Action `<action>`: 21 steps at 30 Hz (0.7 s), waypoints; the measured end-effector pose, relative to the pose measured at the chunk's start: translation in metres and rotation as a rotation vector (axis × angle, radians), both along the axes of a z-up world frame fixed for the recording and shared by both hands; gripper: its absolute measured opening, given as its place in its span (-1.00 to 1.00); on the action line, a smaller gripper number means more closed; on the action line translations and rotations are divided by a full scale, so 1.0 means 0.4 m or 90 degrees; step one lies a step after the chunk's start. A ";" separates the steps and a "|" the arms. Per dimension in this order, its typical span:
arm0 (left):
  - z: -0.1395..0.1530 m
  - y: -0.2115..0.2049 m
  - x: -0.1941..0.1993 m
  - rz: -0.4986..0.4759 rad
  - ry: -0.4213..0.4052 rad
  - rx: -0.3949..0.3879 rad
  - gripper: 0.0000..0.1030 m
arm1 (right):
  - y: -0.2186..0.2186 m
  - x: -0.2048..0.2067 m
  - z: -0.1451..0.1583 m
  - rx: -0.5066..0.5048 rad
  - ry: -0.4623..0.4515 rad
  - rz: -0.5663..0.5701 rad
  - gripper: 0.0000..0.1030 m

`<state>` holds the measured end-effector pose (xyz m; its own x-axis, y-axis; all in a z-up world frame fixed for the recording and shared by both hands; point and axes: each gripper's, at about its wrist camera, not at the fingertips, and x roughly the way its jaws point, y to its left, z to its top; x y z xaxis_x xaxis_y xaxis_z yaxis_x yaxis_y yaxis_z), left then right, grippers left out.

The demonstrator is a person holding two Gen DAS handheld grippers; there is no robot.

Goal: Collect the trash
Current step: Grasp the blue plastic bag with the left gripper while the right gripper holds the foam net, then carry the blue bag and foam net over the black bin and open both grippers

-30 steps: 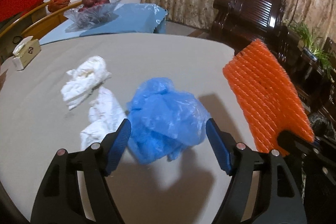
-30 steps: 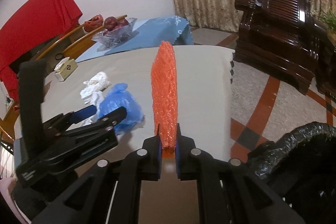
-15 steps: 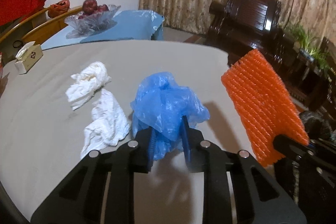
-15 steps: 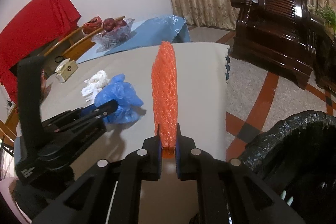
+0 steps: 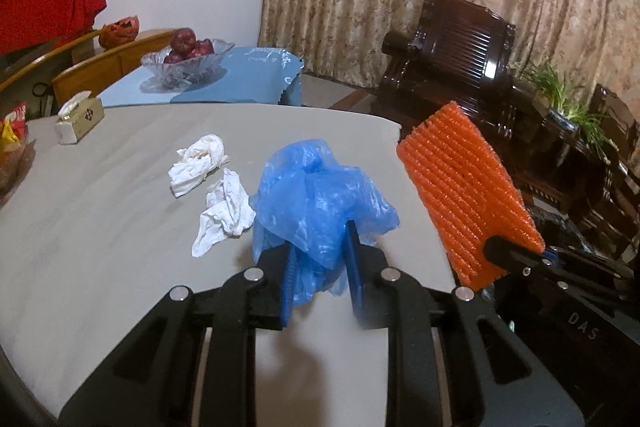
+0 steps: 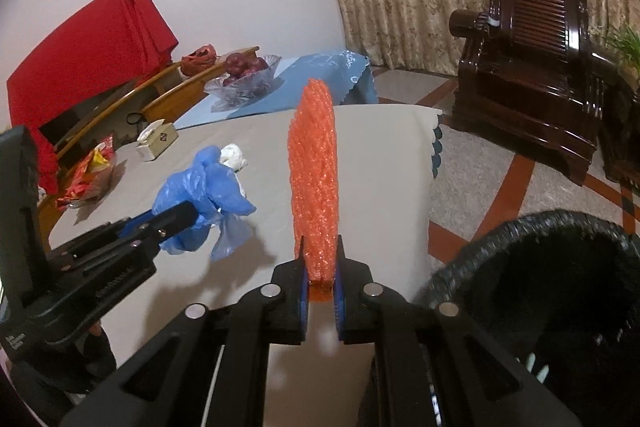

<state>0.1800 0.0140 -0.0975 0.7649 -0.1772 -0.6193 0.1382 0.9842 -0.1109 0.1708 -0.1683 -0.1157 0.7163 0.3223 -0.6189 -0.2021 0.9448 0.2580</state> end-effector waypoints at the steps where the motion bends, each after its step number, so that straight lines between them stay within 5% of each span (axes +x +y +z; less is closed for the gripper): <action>1: 0.008 -0.008 -0.016 -0.005 -0.002 -0.001 -0.59 | -0.005 -0.011 0.002 -0.001 0.000 -0.002 -0.81; 21: 0.038 -0.270 -0.162 -0.178 -0.006 -0.027 -0.60 | -0.278 -0.244 0.008 -0.037 0.005 -0.158 -0.81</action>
